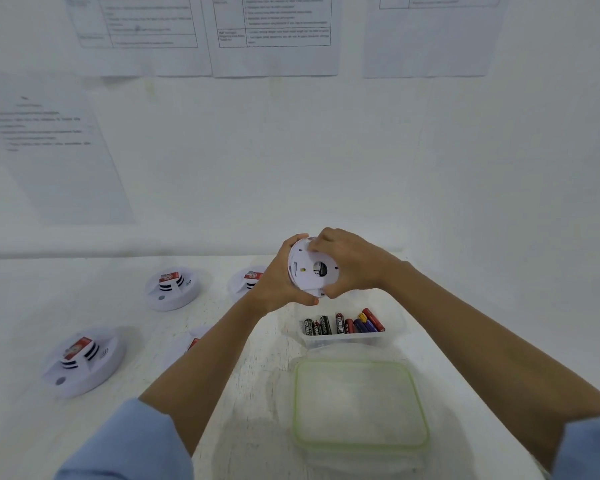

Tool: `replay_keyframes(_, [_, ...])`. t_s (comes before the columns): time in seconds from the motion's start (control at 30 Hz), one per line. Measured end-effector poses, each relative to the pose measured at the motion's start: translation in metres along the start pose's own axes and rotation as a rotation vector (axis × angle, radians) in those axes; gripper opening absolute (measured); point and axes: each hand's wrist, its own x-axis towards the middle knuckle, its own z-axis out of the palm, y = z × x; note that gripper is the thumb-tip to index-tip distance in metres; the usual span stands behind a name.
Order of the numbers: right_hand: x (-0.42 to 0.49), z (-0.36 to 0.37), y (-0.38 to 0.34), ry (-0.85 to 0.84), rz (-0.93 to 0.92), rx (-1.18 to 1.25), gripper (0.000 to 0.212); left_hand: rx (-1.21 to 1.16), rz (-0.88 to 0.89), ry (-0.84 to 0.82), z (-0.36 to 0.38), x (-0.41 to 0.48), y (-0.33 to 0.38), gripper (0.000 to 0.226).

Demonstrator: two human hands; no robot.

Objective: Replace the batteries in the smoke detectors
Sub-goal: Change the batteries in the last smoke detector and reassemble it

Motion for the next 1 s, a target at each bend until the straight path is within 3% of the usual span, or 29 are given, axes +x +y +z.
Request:
replay_keyframes(0.23, [-0.015, -0.001, 0.01, 0.105, 0.073, 0.168, 0.066, 0.01, 0.001, 0.026, 0.004, -0.007, -0.001, 0.1])
replay_keyframes(0.67, [-0.08, 0.016, -0.005, 0.115, 0.255, 0.505, 0.064, -0.052, 0.028, 0.14, -0.006, -0.044, 0.016, 0.107])
replay_keyframes(0.83, [-0.109, 0.027, -0.034, -0.004, 0.277, 0.569, 0.06, -0.102, 0.005, 0.158, -0.007, -0.066, 0.024, 0.102])
replay_keyframes(1.0, [-0.122, 0.05, -0.054, -0.163, 0.316, 0.458, 0.058, -0.186, -0.001, 0.164, -0.003, -0.087, 0.029, 0.098])
